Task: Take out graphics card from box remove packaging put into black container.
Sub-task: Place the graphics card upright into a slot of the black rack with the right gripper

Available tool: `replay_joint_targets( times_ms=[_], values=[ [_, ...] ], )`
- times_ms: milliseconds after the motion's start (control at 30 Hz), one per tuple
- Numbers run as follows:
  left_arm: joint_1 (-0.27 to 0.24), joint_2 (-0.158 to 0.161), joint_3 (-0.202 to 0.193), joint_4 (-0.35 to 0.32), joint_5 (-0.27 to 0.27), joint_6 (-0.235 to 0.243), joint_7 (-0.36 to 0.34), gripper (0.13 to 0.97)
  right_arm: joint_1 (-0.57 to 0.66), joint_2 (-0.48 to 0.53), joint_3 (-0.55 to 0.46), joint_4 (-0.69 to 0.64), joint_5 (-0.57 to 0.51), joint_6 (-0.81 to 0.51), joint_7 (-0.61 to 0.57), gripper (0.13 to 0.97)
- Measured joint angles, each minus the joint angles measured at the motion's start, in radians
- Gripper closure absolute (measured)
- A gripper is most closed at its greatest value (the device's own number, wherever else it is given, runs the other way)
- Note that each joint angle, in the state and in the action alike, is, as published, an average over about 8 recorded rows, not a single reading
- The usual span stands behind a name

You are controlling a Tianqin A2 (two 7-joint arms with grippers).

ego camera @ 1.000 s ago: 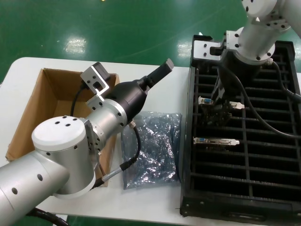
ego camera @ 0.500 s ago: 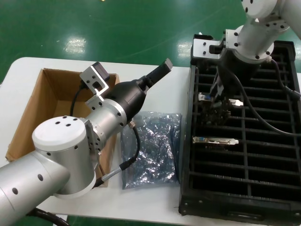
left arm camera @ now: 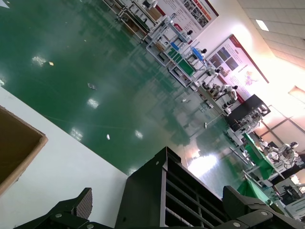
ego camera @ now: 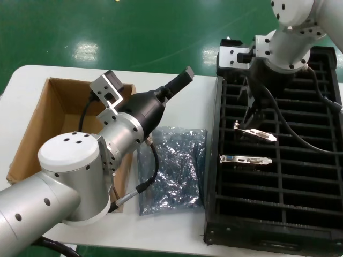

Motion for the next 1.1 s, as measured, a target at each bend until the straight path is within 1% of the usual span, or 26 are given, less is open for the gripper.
replay_joint_targets(
  times_ms=[133,400,433,500,567,600,667,700,733,833,900,967,1000,1067,1100],
  values=[
    [0.000,0.001,0.000,0.000,0.000,-0.006,0.003,0.132,0.000,0.000,0.000,0.004,0.000,0.012,0.003,0.685],
    [-0.003,0.007,0.000,0.007,0.000,-0.024,0.027,0.132,0.017,0.000,0.000,0.009,-0.005,0.059,0.036,0.487],
    [-0.004,0.008,0.000,0.009,0.000,-0.026,0.034,0.132,0.020,0.000,0.000,0.010,-0.003,0.072,0.044,0.487],
    [-0.007,0.011,0.000,0.014,0.000,-0.028,0.050,0.132,0.028,0.000,0.000,0.010,0.002,0.104,0.062,0.441],
    [-0.002,0.006,-0.010,0.015,0.003,-0.025,0.070,0.132,0.038,0.000,0.000,0.010,0.011,0.147,0.083,0.395],
    [0.007,-0.004,-0.022,0.011,0.009,-0.019,0.079,0.132,0.042,0.000,0.000,0.009,0.018,0.170,0.093,0.372],
    [0.040,-0.040,-0.063,-0.011,0.034,0.003,0.088,0.132,0.052,0.000,0.000,0.007,0.033,0.219,0.112,0.326],
    [0.062,-0.063,-0.090,-0.027,0.053,0.017,0.087,0.132,0.056,0.000,0.000,0.005,0.042,0.243,0.121,0.302],
    [0.090,-0.090,-0.124,-0.047,0.078,0.034,0.083,0.132,0.061,0.000,0.000,0.003,0.052,0.266,0.128,0.302],
    [0.192,-0.176,-0.248,-0.125,0.165,0.088,0.064,0.132,0.070,0.000,0.000,-0.005,0.080,0.320,0.145,0.258],
    [0.257,-0.216,-0.329,-0.175,0.219,0.117,0.055,0.132,0.073,0.000,0.000,-0.011,0.089,0.339,0.154,0.228],
    [0.315,-0.242,-0.403,-0.220,0.257,0.138,0.057,0.132,0.073,0.000,0.000,-0.019,0.084,0.346,0.166,0.199],
    [0.340,-0.250,-0.434,-0.239,0.268,0.147,0.061,0.132,0.072,0.000,0.000,-0.023,0.077,0.346,0.172,0.184],
    [0.381,-0.260,-0.484,-0.270,0.282,0.162,0.072,0.132,0.068,0.000,0.000,-0.030,0.057,0.342,0.187,0.181],
    [0.396,-0.263,-0.503,-0.282,0.285,0.169,0.077,0.132,0.066,0.000,0.000,-0.034,0.045,0.339,0.194,0.177]
  ],
)
